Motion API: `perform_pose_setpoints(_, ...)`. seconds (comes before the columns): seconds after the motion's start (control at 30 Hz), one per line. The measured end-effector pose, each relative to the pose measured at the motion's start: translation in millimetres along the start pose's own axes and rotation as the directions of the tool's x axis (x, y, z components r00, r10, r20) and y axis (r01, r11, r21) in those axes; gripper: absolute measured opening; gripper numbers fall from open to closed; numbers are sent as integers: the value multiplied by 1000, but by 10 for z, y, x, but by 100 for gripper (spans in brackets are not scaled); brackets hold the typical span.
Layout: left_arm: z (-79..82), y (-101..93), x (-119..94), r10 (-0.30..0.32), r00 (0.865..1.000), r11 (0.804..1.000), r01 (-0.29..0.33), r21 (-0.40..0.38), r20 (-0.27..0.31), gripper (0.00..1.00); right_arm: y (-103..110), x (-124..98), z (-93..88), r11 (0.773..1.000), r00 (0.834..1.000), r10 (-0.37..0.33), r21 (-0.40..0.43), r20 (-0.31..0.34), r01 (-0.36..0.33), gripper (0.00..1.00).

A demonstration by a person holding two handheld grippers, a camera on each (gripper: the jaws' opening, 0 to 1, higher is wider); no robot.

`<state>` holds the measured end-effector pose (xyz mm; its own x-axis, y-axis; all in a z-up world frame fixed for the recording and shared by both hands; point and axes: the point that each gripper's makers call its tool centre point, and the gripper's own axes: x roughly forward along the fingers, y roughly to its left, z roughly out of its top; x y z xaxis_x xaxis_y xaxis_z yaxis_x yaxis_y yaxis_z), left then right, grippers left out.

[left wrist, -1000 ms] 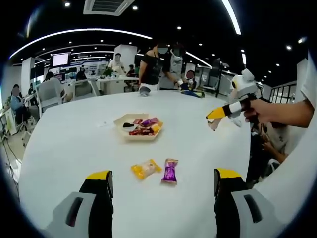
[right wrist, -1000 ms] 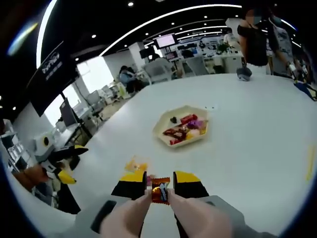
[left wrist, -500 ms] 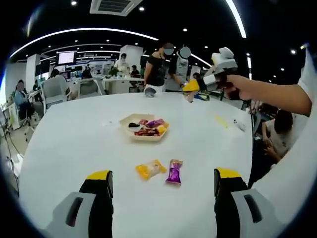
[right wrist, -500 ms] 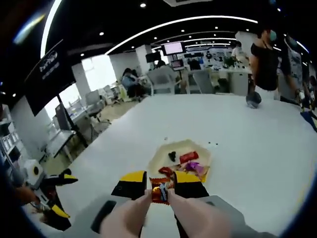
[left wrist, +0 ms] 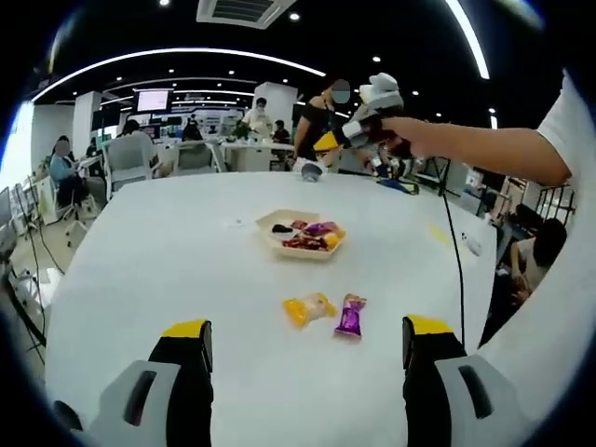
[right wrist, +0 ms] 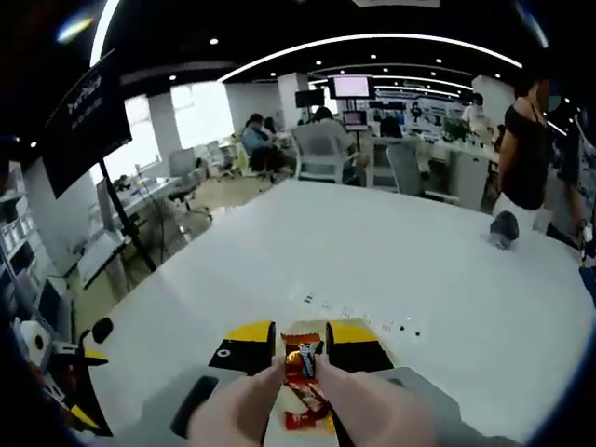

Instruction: Place the target food into the container with the food tongs after gripping and lifting it, then release it inside without dropping or visibly crushing the food.

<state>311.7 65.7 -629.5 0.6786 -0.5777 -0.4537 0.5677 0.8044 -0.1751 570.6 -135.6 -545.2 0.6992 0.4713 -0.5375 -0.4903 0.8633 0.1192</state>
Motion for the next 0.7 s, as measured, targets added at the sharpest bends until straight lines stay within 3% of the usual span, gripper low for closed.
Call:
perform_pose_setpoints(0.23,15,158,-36,64,998,998,-64,-22,-3,83,167,354,27,998,998,56,-20,-28,-56,20)
perform_pose_setpoints(0.4,16,245,-43,102,995,994,-102,-40,-4,83,297,556,-63,995,994,94,-24,-57,-95,21)
perform_pose_setpoints(0.7,-39,286,-39,137,990,988,-138,-69,-18,83,334,802,-224,991,986,130,-25,-105,-133,21)
